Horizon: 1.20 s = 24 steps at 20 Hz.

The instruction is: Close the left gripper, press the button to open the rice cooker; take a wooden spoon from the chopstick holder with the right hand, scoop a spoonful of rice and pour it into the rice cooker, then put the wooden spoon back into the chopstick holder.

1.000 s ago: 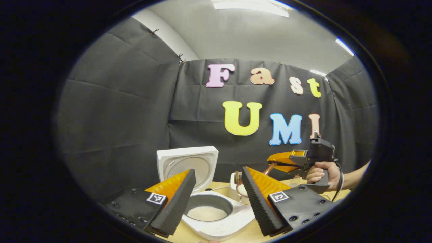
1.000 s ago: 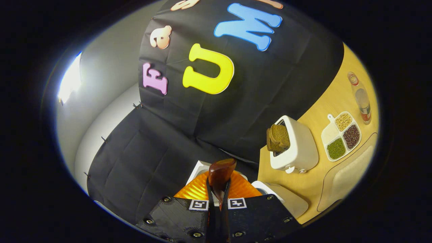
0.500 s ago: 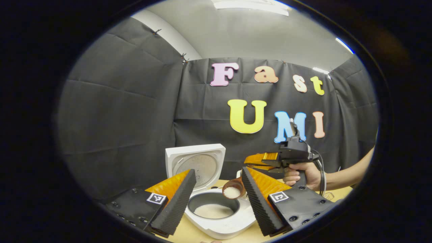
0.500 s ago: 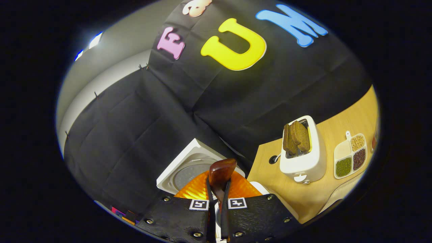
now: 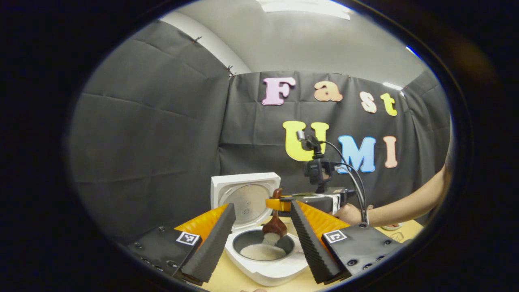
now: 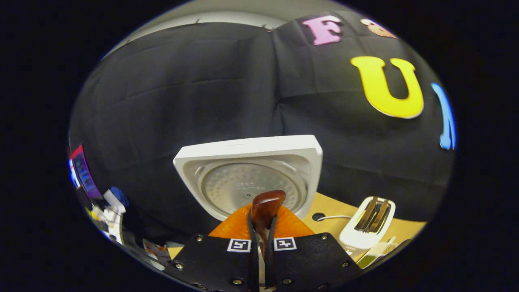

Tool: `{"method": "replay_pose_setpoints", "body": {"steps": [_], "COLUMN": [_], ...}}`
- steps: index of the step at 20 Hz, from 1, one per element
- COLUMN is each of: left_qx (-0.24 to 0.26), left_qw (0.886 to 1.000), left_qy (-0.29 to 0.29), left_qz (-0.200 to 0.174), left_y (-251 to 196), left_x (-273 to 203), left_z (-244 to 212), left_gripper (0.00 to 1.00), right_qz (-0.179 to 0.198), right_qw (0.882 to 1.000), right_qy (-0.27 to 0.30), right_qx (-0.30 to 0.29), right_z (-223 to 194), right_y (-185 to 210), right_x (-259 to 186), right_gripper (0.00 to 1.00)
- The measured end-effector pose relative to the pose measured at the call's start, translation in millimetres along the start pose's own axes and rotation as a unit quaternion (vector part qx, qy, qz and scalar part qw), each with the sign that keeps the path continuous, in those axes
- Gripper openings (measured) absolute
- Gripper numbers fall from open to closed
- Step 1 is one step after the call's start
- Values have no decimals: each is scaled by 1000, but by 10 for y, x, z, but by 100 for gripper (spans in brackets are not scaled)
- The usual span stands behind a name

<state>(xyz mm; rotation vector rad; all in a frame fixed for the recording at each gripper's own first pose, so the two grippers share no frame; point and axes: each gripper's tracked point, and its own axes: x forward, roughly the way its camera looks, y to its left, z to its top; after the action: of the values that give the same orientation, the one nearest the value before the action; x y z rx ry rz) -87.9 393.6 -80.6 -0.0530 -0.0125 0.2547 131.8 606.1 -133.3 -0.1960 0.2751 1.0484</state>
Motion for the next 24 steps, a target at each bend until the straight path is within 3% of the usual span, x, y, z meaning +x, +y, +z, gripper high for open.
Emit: {"method": "replay_pose_setpoints", "body": {"steps": [3, 5, 7, 8, 9, 11, 13, 16, 17, 18, 24], "left_qx": [-4, -6, -10, -11, -10, -14, -18, -17, -14, -11, -3], "left_qw": [1000, 1000, 1000, 1000, 1000, 1000, 1000, 1000, 1000, 999, 997], "left_qy": [-1, -3, -2, -3, -4, -7, -7, -7, -6, -5, -1], "left_qz": [11, 17, 19, 18, 19, 14, 3, -19, -26, -34, -75], "left_y": [77, 118, 131, 137, 131, 76, 32, -193, -250, -311, -708], "left_x": [-35, -73, -90, -67, -63, -90, -105, 38, 72, 106, 228], "left_z": [-5, 7, -27, -46, -16, 60, 78, 85, 93, 77, 80], "left_gripper": [92, 95, 92, 99, 92, 95, 95, 95, 99, 95, 95], "right_qz": [28, 40, 38, 32, 26, 13, 8, 5, 0, -5, -36], "right_qw": [995, 993, 996, 999, 999, 992, 973, 931, 920, 910, 861], "right_qy": [2, 2, -8, -18, -29, -51, -67, -85, -94, -102, -158], "right_qx": [-97, -113, -75, -36, 9, 112, 223, 354, 381, 401, 481], "right_z": [44, 53, 123, 190, 250, 373, 389, 303, 240, 201, 64], "right_y": [184, 216, 138, 58, -29, -295, -596, -993, -1087, -1186, -1637], "right_x": [-48, -72, -110, -149, -204, -386, -543, -803, -846, -926, -1745], "right_gripper": [6, 6, 6, 6, 6, 6, 6, 6, 6, 6, 6]}}
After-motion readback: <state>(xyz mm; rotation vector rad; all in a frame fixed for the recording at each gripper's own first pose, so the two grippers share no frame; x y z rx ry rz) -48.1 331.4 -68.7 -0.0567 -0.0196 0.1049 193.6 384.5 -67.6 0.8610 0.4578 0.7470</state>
